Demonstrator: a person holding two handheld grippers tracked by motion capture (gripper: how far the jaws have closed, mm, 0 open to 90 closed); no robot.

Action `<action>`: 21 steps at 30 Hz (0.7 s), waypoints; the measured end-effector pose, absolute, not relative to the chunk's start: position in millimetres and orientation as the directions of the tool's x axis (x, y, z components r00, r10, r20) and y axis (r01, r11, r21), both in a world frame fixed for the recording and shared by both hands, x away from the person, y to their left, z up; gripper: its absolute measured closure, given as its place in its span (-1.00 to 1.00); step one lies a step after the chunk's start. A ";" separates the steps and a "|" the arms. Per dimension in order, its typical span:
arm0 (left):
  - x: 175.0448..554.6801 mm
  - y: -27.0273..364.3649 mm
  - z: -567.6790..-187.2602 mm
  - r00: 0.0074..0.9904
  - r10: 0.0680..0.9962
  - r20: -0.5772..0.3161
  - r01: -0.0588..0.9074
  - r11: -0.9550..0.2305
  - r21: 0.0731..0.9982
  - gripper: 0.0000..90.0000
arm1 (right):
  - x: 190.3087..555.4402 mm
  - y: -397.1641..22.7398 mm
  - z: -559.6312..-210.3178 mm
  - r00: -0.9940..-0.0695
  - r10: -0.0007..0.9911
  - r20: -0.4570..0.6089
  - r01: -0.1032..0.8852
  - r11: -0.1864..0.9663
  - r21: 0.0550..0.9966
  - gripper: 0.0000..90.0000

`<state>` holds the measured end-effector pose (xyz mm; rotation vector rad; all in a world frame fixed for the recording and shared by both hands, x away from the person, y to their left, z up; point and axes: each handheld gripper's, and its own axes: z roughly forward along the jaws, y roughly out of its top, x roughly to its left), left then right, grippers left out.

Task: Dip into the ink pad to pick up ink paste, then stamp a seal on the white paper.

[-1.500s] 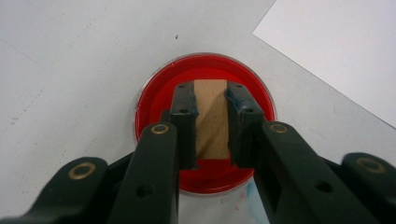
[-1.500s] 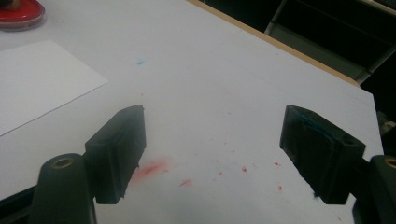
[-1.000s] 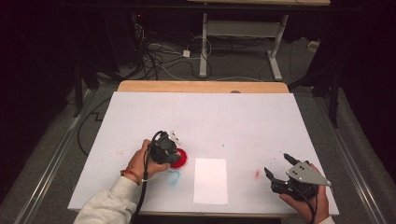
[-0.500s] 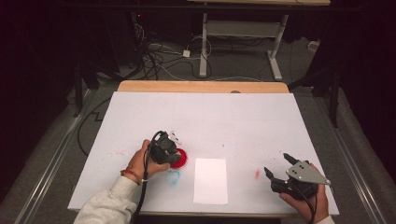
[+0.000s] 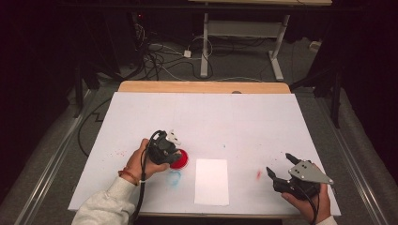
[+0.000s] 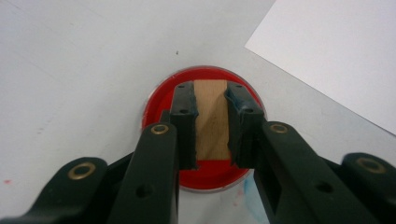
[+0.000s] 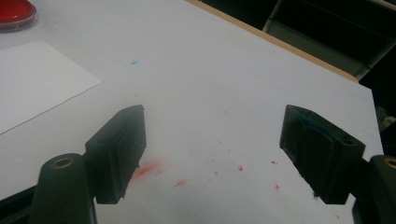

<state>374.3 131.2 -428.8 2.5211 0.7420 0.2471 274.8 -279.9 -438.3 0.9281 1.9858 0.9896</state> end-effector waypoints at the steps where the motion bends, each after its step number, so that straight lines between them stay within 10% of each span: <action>1: 374.3 131.2 -428.8 0.835 0.549 0.033 0.459 -0.728 0.509 0.64 | 274.9 -280.2 -438.4 -0.482 0.831 -0.279 0.279 0.447 0.850 -0.50; 21: 356.5 149.7 -397.6 0.830 0.551 0.085 0.399 -0.694 0.599 0.64 | 272.5 -283.8 -437.7 -0.483 0.831 -0.276 0.273 0.443 0.854 -0.50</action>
